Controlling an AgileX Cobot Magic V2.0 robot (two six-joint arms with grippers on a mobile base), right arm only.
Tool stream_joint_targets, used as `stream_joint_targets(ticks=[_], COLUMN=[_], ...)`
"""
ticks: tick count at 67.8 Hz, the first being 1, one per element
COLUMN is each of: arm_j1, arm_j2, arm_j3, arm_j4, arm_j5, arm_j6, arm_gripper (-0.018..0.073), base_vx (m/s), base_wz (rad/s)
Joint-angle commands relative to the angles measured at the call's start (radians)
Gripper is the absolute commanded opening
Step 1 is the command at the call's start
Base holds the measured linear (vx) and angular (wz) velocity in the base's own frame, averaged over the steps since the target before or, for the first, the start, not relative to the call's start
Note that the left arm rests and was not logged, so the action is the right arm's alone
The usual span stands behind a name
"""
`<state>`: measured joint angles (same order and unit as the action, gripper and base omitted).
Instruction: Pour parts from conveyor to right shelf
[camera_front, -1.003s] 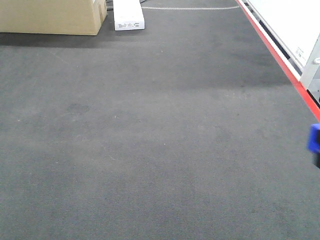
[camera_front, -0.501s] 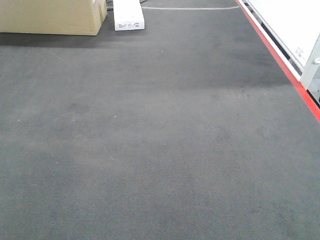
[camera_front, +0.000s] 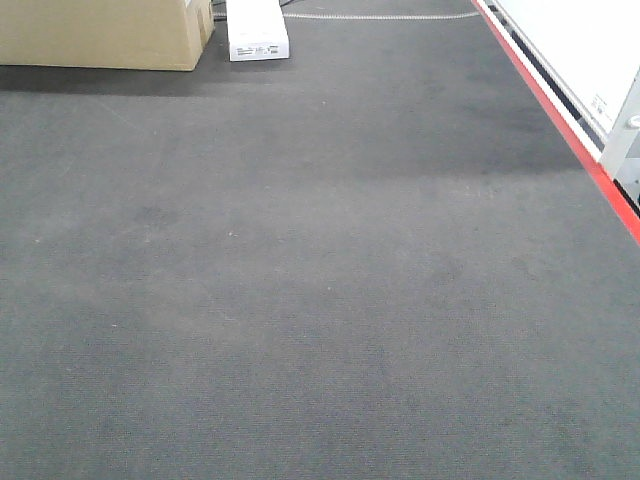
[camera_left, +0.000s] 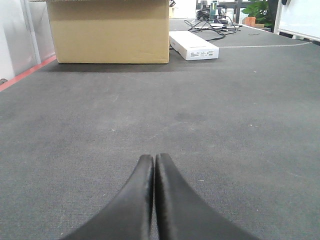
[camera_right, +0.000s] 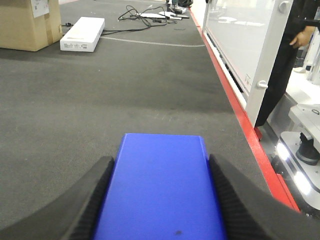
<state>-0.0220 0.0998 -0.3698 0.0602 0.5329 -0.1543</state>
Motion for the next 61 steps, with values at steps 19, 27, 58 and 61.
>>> stream_joint_targets(ticks=[19, 27, 58, 61], arm_j1=[-0.006, -0.006, -0.006, -0.006], arm_j2=[0.011, 0.011, 0.011, 0.011], arm_j3=[-0.028, -0.028, -0.028, -0.028], arm_j4=[-0.003, -0.003, -0.003, -0.003], arm_j5=[-0.068, -0.068, -0.067, -0.067], arm_j6=[-0.007, -0.007, -0.007, -0.007], arm_gripper=[-0.0006, -0.0006, -0.0006, -0.0006], base_vx=[0.00, 0.00, 0.00, 0.00], base_wz=[0.00, 0.00, 0.00, 0.00])
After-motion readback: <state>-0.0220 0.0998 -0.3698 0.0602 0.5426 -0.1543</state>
